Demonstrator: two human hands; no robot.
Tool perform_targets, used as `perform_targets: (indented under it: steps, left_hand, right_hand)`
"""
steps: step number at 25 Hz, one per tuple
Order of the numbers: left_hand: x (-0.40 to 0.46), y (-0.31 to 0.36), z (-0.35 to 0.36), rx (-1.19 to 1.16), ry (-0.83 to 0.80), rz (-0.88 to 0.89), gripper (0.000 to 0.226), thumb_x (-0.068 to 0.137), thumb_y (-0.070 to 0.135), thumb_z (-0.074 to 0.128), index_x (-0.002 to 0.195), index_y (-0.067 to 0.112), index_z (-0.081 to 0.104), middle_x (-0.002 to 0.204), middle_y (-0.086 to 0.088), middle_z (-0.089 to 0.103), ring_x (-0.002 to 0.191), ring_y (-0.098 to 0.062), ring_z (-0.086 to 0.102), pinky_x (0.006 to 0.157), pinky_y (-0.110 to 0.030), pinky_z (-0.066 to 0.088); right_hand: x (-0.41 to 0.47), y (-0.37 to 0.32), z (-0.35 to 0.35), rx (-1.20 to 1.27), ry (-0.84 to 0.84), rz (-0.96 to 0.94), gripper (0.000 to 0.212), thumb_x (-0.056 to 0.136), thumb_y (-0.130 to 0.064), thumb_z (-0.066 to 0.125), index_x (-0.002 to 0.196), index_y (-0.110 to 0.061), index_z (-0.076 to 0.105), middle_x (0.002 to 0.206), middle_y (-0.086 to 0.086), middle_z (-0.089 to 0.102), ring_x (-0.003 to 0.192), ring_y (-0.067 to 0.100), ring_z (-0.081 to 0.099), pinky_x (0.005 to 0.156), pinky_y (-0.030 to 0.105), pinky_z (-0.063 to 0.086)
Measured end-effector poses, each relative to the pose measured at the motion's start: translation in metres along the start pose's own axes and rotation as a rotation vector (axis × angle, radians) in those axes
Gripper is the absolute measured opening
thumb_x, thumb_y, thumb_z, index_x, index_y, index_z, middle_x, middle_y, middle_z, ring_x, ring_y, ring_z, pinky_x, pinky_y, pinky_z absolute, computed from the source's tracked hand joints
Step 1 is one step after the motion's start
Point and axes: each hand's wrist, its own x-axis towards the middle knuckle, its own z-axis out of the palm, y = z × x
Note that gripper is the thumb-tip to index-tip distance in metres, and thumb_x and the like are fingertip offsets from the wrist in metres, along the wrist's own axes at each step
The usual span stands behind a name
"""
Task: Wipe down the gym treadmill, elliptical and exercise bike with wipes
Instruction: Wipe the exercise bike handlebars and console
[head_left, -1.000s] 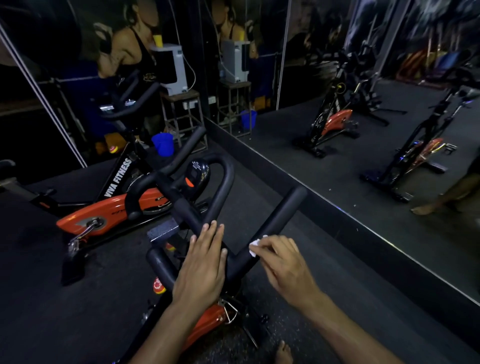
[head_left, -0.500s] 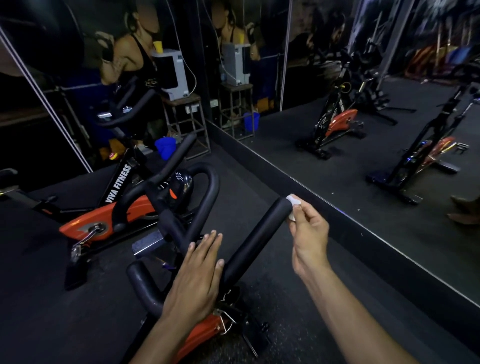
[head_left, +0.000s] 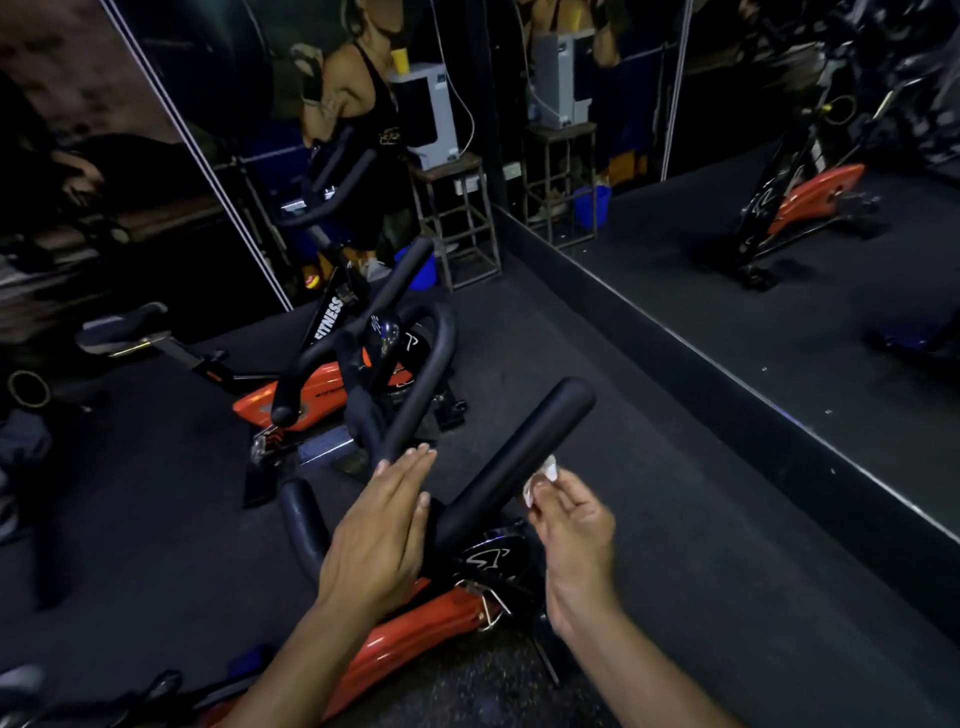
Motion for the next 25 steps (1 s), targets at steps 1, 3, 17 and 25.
perform_targets:
  steps: [1, 3, 17, 25]
  left_hand:
    - [-0.002, 0.003, 0.0, 0.06, 0.045, -0.018, 0.05, 0.107, 0.032, 0.031, 0.151, 0.015, 0.046, 0.158, 0.005, 0.043, 0.15, -0.01, 0.031, 0.126, -0.041, 0.019]
    - [-0.006, 0.01, 0.001, 0.127, 0.131, -0.152, 0.052, 0.106, 0.03, 0.03, 0.152, 0.01, 0.044, 0.159, 0.0, 0.041, 0.153, -0.012, 0.026, 0.128, -0.043, 0.01]
    - [-0.03, 0.003, 0.008, 0.191, -0.01, -0.203, 0.058, 0.11, 0.045, 0.017, 0.158, 0.016, 0.032, 0.167, 0.004, 0.026, 0.153, -0.006, 0.022, 0.124, -0.037, 0.021]
    - [-0.032, -0.007, 0.0, 0.131, -0.112, -0.133, 0.062, 0.108, 0.051, 0.014, 0.162, 0.021, 0.02, 0.17, 0.007, 0.014, 0.155, -0.006, 0.013, 0.127, -0.037, 0.014]
  right_hand:
    - [-0.002, 0.006, -0.001, -0.061, -0.056, 0.027, 0.018, 0.097, -0.003, 0.059, 0.102, -0.01, 0.075, 0.093, 0.007, 0.077, 0.087, 0.016, 0.07, 0.085, 0.03, 0.055]
    - [-0.004, 0.011, -0.003, -0.121, -0.145, 0.093, 0.021, 0.096, 0.0, 0.058, 0.103, -0.01, 0.074, 0.096, 0.009, 0.078, 0.092, 0.021, 0.071, 0.083, 0.029, 0.056]
    - [0.03, -0.054, -0.023, -0.519, -0.091, -0.943, 0.02, 0.089, 0.008, 0.067, 0.102, -0.007, 0.072, 0.105, 0.004, 0.064, 0.097, 0.019, 0.065, 0.086, 0.029, 0.055]
    - [-0.007, -0.009, -0.016, -0.551, -0.164, -0.691, 0.023, 0.086, 0.007, 0.07, 0.096, -0.013, 0.073, 0.096, -0.004, 0.07, 0.088, 0.006, 0.069, 0.076, 0.018, 0.055]
